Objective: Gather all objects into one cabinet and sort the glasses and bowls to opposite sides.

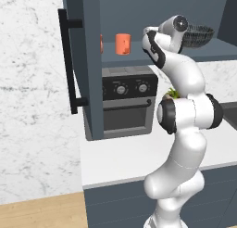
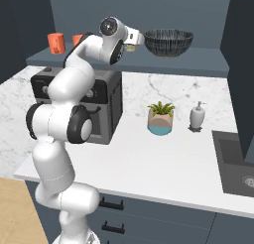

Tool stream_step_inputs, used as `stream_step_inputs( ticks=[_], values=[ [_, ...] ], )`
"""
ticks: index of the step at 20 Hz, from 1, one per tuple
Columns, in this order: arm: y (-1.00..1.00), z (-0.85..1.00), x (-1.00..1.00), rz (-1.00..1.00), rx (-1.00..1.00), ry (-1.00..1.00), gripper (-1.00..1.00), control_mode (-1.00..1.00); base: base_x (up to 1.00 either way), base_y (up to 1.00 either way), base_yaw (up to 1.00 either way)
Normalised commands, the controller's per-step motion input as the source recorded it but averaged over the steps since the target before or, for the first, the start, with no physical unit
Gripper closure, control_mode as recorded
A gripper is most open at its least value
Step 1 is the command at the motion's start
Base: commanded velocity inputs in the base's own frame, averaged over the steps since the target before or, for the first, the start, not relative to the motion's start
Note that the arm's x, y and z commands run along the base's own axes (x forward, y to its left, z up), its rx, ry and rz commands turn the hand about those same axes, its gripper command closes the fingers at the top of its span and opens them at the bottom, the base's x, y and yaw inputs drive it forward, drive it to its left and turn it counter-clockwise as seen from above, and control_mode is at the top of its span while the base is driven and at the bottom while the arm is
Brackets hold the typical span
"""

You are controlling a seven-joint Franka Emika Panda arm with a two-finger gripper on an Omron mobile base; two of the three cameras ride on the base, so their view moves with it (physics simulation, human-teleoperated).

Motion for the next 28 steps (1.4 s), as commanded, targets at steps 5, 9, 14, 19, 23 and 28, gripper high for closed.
stream_step_inputs(
  ticks=[5,9,14,19,23,28],
  values=[
    [0.00,0.00,-0.14,0.00,0.00,0.00,1.00,-1.00,0.00,0.00,0.00],
    [-0.02,0.00,-0.71,0.00,0.00,0.00,1.00,-1.00,0.00,0.00,0.00],
    [-0.05,0.00,-0.91,0.00,0.00,0.00,1.00,-1.00,0.00,0.00,0.00],
    [0.00,0.03,-0.87,0.00,0.00,0.00,1.00,-1.00,0.00,0.00,0.00],
    [0.00,0.04,-0.63,0.00,0.00,0.00,1.00,-1.00,0.00,0.00,0.00],
    [0.00,0.14,-0.53,0.00,0.00,0.01,1.00,-1.00,0.00,0.00,0.00]
  ],
)
